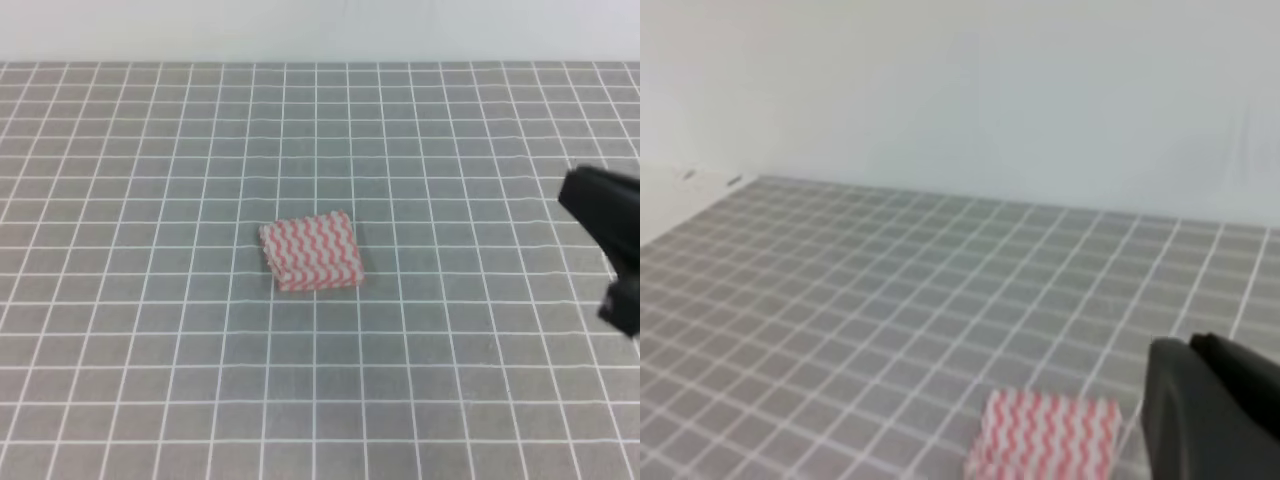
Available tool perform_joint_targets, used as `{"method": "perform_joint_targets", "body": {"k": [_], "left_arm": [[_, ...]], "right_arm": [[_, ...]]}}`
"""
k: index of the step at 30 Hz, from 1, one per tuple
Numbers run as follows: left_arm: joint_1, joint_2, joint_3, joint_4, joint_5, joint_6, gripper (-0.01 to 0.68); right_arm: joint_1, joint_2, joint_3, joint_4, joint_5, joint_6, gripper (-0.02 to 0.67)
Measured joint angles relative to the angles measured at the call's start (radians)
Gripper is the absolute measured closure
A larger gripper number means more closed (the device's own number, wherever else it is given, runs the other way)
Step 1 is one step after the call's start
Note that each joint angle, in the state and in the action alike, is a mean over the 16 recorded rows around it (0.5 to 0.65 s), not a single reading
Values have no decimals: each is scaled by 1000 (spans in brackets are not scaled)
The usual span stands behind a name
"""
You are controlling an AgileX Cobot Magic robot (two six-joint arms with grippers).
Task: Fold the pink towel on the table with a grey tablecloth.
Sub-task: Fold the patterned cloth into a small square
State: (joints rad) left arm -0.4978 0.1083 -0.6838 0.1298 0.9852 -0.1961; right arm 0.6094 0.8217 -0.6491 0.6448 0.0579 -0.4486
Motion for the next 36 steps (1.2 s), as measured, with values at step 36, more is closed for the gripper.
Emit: {"method": "perform_joint_targets", "body": {"k": [36], "left_arm": [[0,3,1,14,18,0,673]], "right_arm": [[-243,-308,429,-92,-204,-93,665]]}}
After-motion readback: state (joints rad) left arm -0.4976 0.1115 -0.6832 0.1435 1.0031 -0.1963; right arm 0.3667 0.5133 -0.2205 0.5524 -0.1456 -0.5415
